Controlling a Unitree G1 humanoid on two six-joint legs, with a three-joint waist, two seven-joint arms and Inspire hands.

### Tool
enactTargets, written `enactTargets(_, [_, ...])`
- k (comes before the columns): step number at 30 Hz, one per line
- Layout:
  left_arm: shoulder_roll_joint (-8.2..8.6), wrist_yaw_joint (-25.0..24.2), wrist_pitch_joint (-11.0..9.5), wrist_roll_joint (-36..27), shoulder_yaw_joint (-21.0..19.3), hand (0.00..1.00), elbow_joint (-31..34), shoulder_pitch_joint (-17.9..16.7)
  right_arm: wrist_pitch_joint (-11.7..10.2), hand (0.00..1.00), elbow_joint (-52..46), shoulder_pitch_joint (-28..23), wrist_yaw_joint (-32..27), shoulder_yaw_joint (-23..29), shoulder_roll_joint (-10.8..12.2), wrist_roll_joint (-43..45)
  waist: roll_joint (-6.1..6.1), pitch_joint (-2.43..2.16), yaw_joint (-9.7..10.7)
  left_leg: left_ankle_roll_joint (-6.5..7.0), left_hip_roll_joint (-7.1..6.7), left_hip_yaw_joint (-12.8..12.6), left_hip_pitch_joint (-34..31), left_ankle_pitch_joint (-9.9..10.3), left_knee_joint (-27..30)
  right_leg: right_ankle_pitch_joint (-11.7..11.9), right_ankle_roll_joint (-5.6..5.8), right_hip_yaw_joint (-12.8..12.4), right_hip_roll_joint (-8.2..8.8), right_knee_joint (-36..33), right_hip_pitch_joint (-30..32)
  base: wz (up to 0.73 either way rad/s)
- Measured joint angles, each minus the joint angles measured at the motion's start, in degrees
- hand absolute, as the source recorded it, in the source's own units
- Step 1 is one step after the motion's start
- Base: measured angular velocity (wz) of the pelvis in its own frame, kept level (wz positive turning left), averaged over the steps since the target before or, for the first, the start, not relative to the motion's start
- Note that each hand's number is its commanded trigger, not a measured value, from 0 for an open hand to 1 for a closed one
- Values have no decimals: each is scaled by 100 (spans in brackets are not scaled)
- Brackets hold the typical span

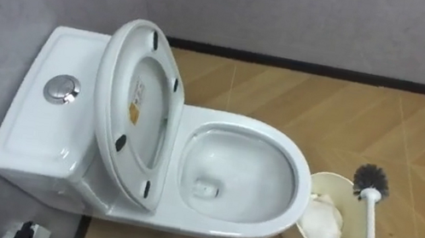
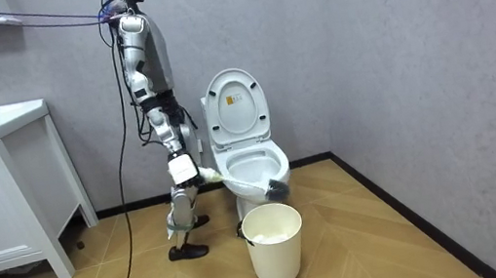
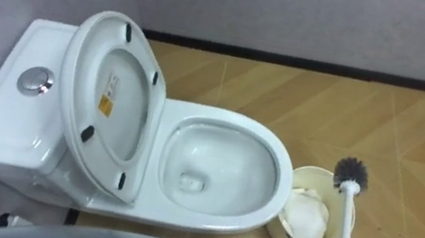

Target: Brush toilet

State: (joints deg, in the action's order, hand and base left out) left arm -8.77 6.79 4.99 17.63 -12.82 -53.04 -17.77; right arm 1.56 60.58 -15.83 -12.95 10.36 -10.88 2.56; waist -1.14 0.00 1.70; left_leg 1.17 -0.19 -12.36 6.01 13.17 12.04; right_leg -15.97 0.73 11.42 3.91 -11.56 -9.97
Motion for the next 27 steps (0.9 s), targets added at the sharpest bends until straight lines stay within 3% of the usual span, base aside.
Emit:
enactTargets(7, [66,3,107,17,0,0,-443,44,218,0,687,85,165,7,36,80,67,-12,117,1,-1,-25,75,4,-71,51,-1,-32,-12,-10,-12,-3])
enactTargets(12, [116,-26,226,211,-2,0,-562,68,376,0,823,61,364,-42,112,930,104,-6,90,-11,33,-87,97,10,-73,62,-19,-68,-35,-14,1,-6])
enactTargets(19, [163,-73,351,257,72,0,-680,201,584,0,798,170,570,-237,151,1336,65,3,65,-12,57,-207,180,17,-74,64,-28,-307,-42,-3,3,-13])
enactTargets(27, [170,-70,527,342,201,0,-715,266,819,0,819,357,701,-439,231,1442,31,3,21,-7,51,-211,198,18,-78,73,-19,-352,-70,2,-2,-2])
